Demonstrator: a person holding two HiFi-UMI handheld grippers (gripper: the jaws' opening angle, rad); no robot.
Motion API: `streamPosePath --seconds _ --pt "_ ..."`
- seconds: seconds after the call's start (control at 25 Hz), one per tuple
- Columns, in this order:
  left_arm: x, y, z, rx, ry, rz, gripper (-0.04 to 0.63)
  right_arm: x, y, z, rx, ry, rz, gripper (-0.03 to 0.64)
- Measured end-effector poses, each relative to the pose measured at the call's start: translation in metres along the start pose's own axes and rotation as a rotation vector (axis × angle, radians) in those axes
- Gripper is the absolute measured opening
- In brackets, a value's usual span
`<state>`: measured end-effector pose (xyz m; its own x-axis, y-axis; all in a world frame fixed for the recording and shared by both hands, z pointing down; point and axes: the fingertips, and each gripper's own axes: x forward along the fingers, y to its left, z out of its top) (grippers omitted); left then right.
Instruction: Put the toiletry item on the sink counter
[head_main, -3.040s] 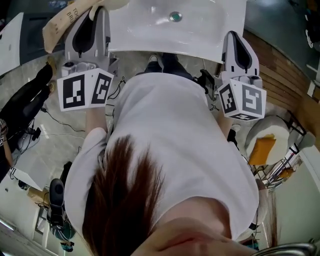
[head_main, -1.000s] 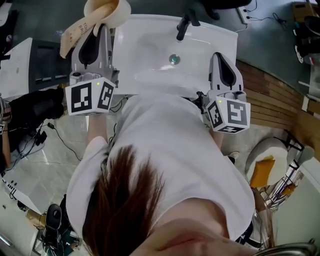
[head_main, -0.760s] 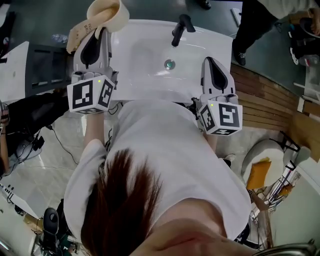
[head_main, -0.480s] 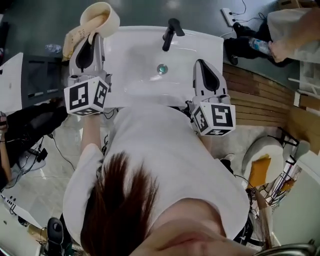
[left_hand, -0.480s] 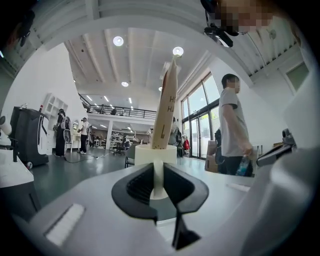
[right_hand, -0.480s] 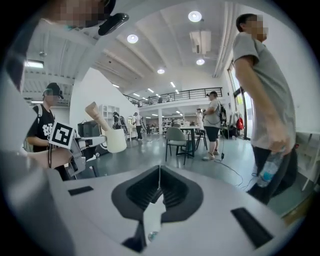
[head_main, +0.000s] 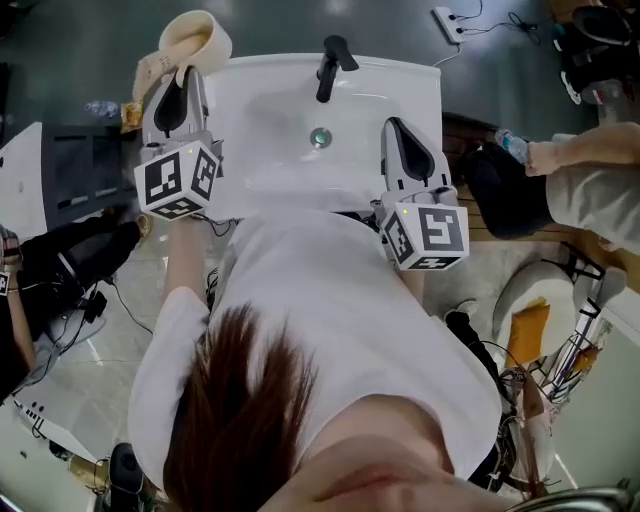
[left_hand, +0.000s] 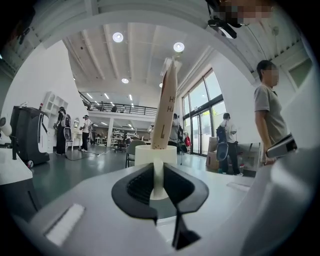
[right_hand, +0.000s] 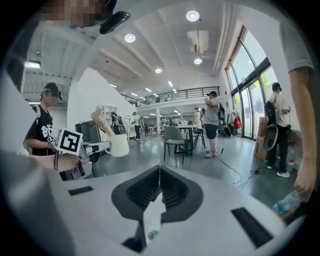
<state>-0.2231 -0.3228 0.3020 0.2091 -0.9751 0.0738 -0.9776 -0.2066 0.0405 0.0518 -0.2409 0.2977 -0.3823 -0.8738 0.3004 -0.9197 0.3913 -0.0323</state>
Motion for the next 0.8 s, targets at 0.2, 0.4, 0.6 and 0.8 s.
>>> streamPosePath --seconds 0.2,0.4,0.6,0.8 --pt "0.01 0.01 -0.023 0.023 -0.01 0.028 0.048 0.0 -0.002 -0.002 0.002 0.011 -0.007 0.011" --pt "0.018 0.023 -0.057 0.044 0.033 0.045 0.048 0.001 -0.001 -0.001 0.007 0.009 -0.009 0.011" --pt "0.024 0.03 -0.091 0.056 0.1 0.059 0.048 0.003 -0.002 -0.002 0.012 0.016 -0.011 0.011" --pt "0.027 0.026 -0.119 0.047 0.163 0.052 0.048 0.005 -0.003 -0.005 0.015 0.026 -0.012 0.011"
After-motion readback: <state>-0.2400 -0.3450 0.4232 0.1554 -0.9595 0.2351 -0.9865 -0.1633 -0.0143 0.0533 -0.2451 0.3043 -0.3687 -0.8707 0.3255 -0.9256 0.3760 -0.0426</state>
